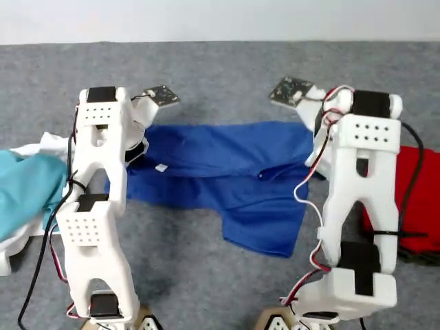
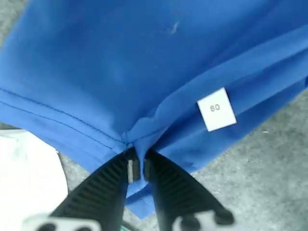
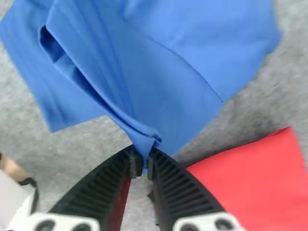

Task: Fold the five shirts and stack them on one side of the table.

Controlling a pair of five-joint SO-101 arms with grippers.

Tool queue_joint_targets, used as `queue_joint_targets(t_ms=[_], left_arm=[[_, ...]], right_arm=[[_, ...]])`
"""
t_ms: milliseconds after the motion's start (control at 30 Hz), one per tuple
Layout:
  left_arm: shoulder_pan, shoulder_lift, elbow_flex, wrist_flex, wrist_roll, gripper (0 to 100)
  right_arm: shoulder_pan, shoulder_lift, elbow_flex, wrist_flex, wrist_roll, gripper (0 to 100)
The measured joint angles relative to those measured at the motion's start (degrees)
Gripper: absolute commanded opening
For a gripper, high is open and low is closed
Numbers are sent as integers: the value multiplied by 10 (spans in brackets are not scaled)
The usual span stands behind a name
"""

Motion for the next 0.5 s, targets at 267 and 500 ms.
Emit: queue_joint_targets(t_ms=[267,500], left_arm=[[-3,0,0,0,0,6],[-28,0,0,0,0,8]], right_arm=[[0,-41,92,0,-1,10],[0,-69,138,0,-1,11]])
